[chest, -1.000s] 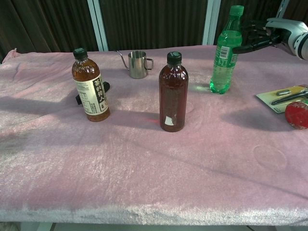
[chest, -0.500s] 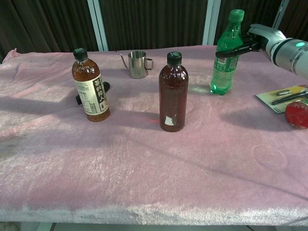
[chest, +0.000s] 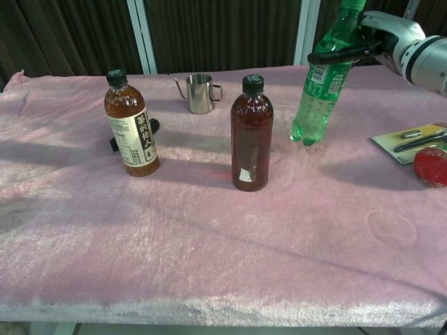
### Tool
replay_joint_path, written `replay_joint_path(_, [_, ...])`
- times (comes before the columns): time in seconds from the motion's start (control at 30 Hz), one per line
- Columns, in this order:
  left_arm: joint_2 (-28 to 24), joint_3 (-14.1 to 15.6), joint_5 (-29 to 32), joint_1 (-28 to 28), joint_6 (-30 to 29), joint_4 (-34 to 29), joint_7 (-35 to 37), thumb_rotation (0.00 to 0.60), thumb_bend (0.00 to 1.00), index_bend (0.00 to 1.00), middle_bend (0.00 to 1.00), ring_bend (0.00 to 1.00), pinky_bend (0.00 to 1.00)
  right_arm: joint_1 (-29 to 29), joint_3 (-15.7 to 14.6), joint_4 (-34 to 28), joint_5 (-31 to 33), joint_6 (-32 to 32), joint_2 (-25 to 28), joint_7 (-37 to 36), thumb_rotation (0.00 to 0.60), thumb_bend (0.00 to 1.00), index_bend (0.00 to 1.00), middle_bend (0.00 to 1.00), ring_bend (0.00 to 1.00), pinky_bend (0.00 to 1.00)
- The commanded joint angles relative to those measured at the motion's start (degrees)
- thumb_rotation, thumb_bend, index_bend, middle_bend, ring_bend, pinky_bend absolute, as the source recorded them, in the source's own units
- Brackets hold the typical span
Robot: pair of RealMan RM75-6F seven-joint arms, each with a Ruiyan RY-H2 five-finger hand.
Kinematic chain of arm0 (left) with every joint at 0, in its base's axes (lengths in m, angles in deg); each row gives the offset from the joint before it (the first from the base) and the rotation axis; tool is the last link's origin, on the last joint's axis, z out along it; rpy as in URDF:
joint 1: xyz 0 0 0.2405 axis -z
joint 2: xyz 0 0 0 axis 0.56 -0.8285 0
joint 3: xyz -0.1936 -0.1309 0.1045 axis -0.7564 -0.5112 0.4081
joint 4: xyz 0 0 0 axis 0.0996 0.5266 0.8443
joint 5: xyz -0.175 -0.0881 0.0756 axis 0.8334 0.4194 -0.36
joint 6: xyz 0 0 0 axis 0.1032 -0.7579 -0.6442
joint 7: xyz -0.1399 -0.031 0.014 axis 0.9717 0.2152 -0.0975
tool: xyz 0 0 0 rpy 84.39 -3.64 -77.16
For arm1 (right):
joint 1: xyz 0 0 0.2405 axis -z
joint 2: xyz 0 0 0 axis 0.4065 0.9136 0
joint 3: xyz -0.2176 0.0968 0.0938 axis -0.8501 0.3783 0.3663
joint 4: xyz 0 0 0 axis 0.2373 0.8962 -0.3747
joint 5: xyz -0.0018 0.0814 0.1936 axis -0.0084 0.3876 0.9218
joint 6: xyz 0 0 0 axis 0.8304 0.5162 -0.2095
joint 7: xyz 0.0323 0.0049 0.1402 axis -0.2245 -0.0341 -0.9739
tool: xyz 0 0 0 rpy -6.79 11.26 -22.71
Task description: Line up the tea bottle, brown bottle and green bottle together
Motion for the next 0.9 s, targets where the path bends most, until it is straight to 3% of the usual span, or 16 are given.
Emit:
replay_joint_path(0.03, [0.0, 0.0, -0.1, 0.0, 0.0, -0.1, -0.2, 0.6, 0.37, 0.0, 0.07, 0.02, 0.1, 4.3, -2.8, -12.0, -1.8, 3.8, 6.8, 6.2, 0.6, 0.3, 0.98, 0.64, 0.56, 0.65])
replay_joint_path(0.17, [0.1, 0.1, -0.3, 0.2, 0.2, -0.1, -0.4, 0.6, 0.37, 0.0, 0.07, 0.02, 0.1, 4.1, -4.3, -14.3, -1.0, 3.3, 6.9, 10.2, 0.6, 0.3, 0.98, 0.64, 0.56, 0.65])
replay_joint_path(0.43, [-0.1, 0.1, -0.4, 0.1, -0.2, -0.1, 0.3, 0.6, 0.37, 0.0, 0.07, 0.02, 0.1, 2.0, -6.7, -13.0, -1.0, 4.5, 2.5, 20.3, 0.6, 0.3, 0.99, 0.64, 0.57, 0.65])
replay_joint_path(0.9, [-0.3, 0.6, -0.8, -0.3, -0.4, 0.0, 0.6, 0.6, 0.36, 0.0, 0.07, 0.02, 0.1, 1.1, -6.5, -12.4, -2.6, 5.8, -0.9, 20.2, 0.6, 0.3, 0.99, 0.64, 0.57, 0.66])
